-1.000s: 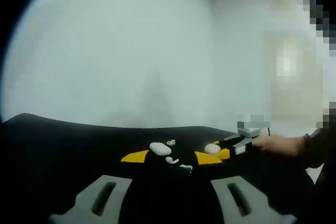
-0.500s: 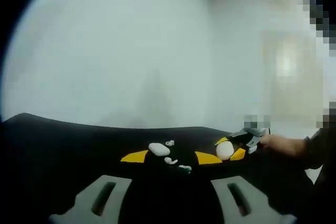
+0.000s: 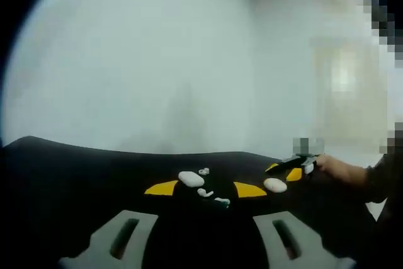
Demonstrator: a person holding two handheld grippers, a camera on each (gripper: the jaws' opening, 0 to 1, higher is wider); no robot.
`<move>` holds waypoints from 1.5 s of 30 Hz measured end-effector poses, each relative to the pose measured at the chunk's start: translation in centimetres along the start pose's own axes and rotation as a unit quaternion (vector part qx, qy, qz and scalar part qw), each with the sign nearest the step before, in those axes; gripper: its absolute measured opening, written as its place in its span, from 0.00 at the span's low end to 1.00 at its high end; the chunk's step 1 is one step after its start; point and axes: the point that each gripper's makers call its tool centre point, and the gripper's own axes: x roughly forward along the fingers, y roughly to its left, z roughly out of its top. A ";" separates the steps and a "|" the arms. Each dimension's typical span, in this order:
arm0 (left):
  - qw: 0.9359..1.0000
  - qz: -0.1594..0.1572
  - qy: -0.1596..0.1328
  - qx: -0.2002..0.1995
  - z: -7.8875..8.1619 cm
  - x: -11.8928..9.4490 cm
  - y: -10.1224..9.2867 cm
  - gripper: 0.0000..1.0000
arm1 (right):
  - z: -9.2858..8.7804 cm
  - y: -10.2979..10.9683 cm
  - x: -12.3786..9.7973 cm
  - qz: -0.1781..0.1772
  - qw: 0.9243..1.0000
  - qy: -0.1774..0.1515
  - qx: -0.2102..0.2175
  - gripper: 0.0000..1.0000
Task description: Pick up three earphones and place each one into its charging case using tactile feedback, ensure that each earphone is properly inserted and securely positioned inside the case.
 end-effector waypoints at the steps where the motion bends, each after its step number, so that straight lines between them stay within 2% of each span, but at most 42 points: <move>1: 1.000 0.000 0.000 0.000 0.0 0.0 0.0 0.30 | -0.2 -0.2 0.0 0.001 1.000 -0.002 0.022 0.52; 2: 1.000 0.000 0.001 0.001 0.0 0.0 0.0 0.30 | -0.5 -0.4 0.0 0.007 0.998 -0.003 0.059 0.51; 4: 1.000 0.000 0.001 0.001 0.0 0.0 0.0 0.30 | -1.0 -0.2 0.2 0.017 0.997 0.003 0.076 0.50; 7: 1.000 0.000 0.001 0.001 0.0 0.0 0.0 0.30 | -1.2 0.0 0.7 0.007 0.999 0.010 0.052 0.47; 13: 1.000 0.001 0.003 0.003 -0.1 -0.1 0.0 0.30 | -1.8 2.3 1.4 0.038 0.996 0.037 0.064 0.43; 17: 1.000 0.002 0.004 0.004 -0.1 -0.1 0.0 0.30 | -2.3 3.4 1.6 0.051 0.997 0.055 0.033 0.40; 19: 1.000 0.001 0.004 0.005 -0.1 -0.1 0.0 0.30 | -2.3 3.6 1.5 0.050 0.996 0.059 0.032 0.40; 23: 1.000 0.002 0.006 0.008 -0.2 0.0 0.0 0.29 | -2.3 4.0 0.7 0.053 0.996 0.070 -0.016 0.40; 27: 1.000 0.001 0.010 0.010 -0.3 0.0 0.0 0.29 | -2.4 4.6 0.0 0.059 0.993 0.084 -0.056 0.37; 30: 1.000 0.000 0.009 0.010 -0.2 0.0 -0.1 0.29 | -2.3 5.3 -0.7 0.071 0.991 0.089 -0.070 0.32; 32: 1.000 0.000 0.008 0.009 -0.2 0.0 0.0 0.29 | -2.6 5.9 -1.1 0.084 0.987 0.100 -0.096 0.30; 38: 1.000 -0.004 0.005 0.010 -0.1 0.0 -0.1 0.29 | -3.0 6.7 -0.8 0.101 0.984 0.111 -0.099 0.24; 42: 1.000 -0.015 -0.020 -0.006 0.8 -0.4 -0.3 0.30 | -2.9 6.9 -0.3 0.107 0.983 0.104 -0.107 0.23; 45: 0.999 -0.027 -0.028 -0.012 1.0 -0.5 -0.7 0.30 | -2.7 6.9 0.1 0.108 0.984 0.100 -0.103 0.22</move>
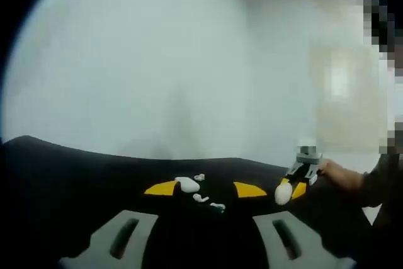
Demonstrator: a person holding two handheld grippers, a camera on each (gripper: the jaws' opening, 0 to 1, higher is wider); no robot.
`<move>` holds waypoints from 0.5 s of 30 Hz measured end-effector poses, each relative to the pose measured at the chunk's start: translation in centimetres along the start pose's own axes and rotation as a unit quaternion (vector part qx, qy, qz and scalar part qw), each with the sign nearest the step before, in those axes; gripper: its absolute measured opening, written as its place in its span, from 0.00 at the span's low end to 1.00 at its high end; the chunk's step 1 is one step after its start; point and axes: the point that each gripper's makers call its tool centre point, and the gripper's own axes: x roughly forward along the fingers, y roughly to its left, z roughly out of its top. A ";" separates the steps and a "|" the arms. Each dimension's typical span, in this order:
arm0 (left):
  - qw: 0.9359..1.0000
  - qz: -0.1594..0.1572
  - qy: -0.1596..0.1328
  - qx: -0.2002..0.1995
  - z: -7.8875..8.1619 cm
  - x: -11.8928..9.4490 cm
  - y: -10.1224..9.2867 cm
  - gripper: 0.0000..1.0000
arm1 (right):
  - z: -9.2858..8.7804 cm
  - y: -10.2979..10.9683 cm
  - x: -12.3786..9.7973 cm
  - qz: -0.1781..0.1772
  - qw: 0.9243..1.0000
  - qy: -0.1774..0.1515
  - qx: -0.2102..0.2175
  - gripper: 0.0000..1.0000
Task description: Pick up three earphones and place each one into its charging case using tactile feedback, ensure that each earphone is properly inserted and securely positioned inside the case.
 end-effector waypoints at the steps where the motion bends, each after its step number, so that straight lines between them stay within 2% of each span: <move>1: 1.000 -0.011 -0.002 -0.002 0.1 0.1 -0.4 0.30 | 0.2 0.1 0.1 0.002 1.000 -0.005 -0.003 0.22; 5: 0.998 -0.067 -0.001 0.000 0.0 0.4 -2.7 0.30 | 1.0 0.2 0.7 0.015 0.999 -0.027 0.016 0.21; 9: 0.993 -0.111 0.035 0.013 -1.2 0.8 -4.8 0.29 | 1.5 -0.3 0.7 0.011 0.999 -0.044 0.021 0.21; 15: 0.982 -0.177 0.068 0.003 -2.3 1.2 -8.4 0.29 | 4.6 0.5 0.3 0.035 0.992 -0.120 0.015 0.20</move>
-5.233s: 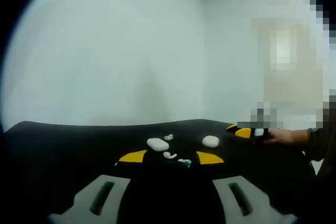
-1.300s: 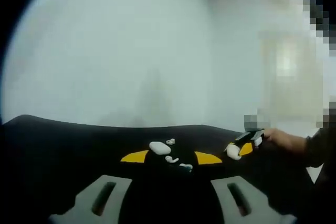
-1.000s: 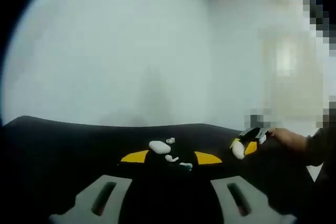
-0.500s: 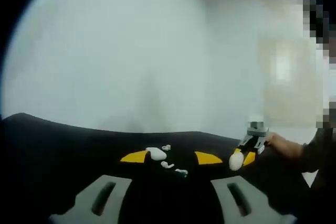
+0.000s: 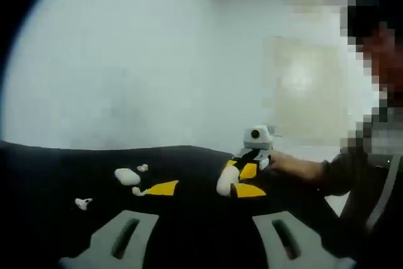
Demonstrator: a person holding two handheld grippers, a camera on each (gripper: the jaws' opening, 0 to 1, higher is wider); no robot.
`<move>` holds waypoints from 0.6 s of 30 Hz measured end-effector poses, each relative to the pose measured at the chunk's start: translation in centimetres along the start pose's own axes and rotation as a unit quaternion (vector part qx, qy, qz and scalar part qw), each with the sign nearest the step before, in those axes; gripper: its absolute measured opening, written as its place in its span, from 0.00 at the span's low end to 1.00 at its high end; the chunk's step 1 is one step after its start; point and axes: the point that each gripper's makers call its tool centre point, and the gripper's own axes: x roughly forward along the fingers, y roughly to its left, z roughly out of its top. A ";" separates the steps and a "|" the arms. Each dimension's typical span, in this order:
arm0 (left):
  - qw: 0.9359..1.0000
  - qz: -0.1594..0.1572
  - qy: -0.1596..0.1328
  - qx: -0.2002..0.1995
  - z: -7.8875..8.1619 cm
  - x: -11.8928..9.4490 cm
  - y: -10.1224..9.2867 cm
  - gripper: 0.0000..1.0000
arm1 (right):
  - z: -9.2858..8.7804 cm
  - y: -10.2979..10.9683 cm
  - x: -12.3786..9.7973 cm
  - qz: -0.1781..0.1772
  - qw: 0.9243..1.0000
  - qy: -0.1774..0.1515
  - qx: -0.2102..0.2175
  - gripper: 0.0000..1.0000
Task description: Pick up three earphones and place each one into its charging case using tactile feedback, ensure that each earphone is properly inserted and securely positioned inside the case.
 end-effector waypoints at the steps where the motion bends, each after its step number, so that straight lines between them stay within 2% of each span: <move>1: 1.000 -0.008 0.009 0.003 -0.3 0.3 -0.5 0.29 | 0.0 0.1 0.1 0.002 1.000 0.002 -0.001 0.19; 2: 1.000 -0.013 0.021 0.007 -0.7 0.6 -0.9 0.29 | 0.0 0.2 0.3 0.005 1.000 0.002 -0.001 0.19; 4: 0.998 -0.024 0.054 0.019 -1.9 1.1 -1.6 0.29 | -1.8 0.6 0.4 0.013 0.998 0.052 -0.015 0.19; 5: 0.997 -0.030 0.068 0.024 -2.5 1.3 -1.9 0.29 | -2.0 0.4 0.3 0.003 0.998 0.059 -0.028 0.19; 6: 0.995 -0.035 0.085 0.031 -3.3 1.4 -2.2 0.29 | -1.4 0.8 0.0 0.009 0.999 0.041 -0.020 0.20; 7: 0.994 -0.037 0.093 0.035 -3.7 1.5 -2.3 0.29 | -1.6 1.3 -0.3 0.023 0.998 0.051 -0.007 0.20; 12: 0.992 -0.042 0.105 0.049 -4.2 1.7 -2.8 0.30 | -2.9 1.8 -1.3 0.024 0.996 0.086 -0.019 0.20; 16: 0.993 -0.042 0.102 0.047 -4.1 1.7 -2.8 0.30 | -6.1 2.1 -1.1 0.033 0.986 0.157 -0.039 0.20; 18: 0.992 -0.044 0.105 0.049 -4.2 1.8 -2.9 0.30 | -6.7 2.4 -0.5 0.041 0.984 0.164 -0.056 0.19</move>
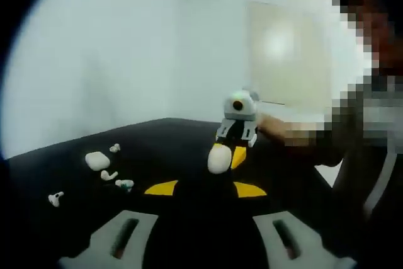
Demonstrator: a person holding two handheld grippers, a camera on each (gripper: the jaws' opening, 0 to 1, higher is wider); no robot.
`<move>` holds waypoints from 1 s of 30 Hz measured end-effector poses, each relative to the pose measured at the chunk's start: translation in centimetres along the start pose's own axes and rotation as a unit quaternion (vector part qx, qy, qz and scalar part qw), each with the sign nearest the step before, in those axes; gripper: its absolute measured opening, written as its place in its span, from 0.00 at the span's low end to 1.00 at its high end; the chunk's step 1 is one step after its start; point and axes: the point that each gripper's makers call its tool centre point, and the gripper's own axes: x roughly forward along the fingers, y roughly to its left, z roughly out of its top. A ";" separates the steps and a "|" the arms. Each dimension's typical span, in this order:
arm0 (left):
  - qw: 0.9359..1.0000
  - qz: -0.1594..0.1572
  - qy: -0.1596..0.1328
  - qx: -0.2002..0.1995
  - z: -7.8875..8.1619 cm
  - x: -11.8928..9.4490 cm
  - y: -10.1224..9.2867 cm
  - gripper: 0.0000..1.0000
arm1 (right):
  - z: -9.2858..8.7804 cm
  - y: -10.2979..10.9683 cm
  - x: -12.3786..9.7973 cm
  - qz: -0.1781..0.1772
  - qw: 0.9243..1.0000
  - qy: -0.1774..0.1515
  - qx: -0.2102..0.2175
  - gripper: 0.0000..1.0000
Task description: Pick up three earphones and place each one into its charging case using tactile feedback, ensure that each earphone is properly inserted and securely positioned inside the case.
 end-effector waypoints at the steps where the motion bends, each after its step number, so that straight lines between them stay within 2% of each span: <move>1: 1.000 -0.002 0.004 0.003 -0.2 0.1 -0.2 0.30 | 0.9 0.0 -0.1 -0.002 0.999 -0.026 -0.029 0.20; 2: 1.000 -0.003 0.006 0.006 -0.3 0.2 -0.3 0.30 | 0.6 0.0 -0.1 -0.001 1.000 -0.021 -0.022 0.23; 8: 1.000 -0.006 0.016 0.013 -0.6 0.4 -0.5 0.30 | 1.8 -0.4 1.5 -0.005 0.998 -0.058 -0.005 0.34; 10: 1.000 -0.006 0.017 0.014 -0.7 0.4 -0.5 0.30 | 2.2 -0.5 2.4 -0.011 0.998 -0.063 -0.013 0.33; 12: 1.000 -0.006 0.018 0.015 -0.8 0.4 -0.5 0.30 | 2.5 -0.1 3.0 -0.002 0.997 -0.065 -0.033 0.24; 14: 1.000 -0.006 0.019 0.017 -0.8 0.4 -0.5 0.30 | 3.0 -0.3 3.4 -0.006 0.997 -0.066 -0.027 0.23; 18: 1.000 -0.006 0.026 0.016 -1.1 0.5 -0.5 0.30 | 3.3 0.0 3.7 0.010 0.998 -0.066 -0.004 0.22; 20: 1.000 -0.006 0.027 0.009 -1.1 0.5 -0.4 0.30 | 3.6 0.1 3.6 0.018 0.997 -0.076 0.014 0.22; 24: 1.000 -0.004 0.020 -0.009 -0.8 0.4 -0.2 0.25 | 6.2 1.2 2.9 0.049 0.988 -0.144 0.029 0.21; 27: 1.000 -0.009 0.015 -0.014 -0.7 0.4 -0.4 0.25 | 8.5 2.5 2.5 0.081 0.977 -0.196 0.025 0.21; 30: 0.999 -0.030 -0.001 -0.016 -0.1 0.5 -1.2 0.26 | 9.7 4.1 2.9 0.103 0.972 -0.213 0.006 0.21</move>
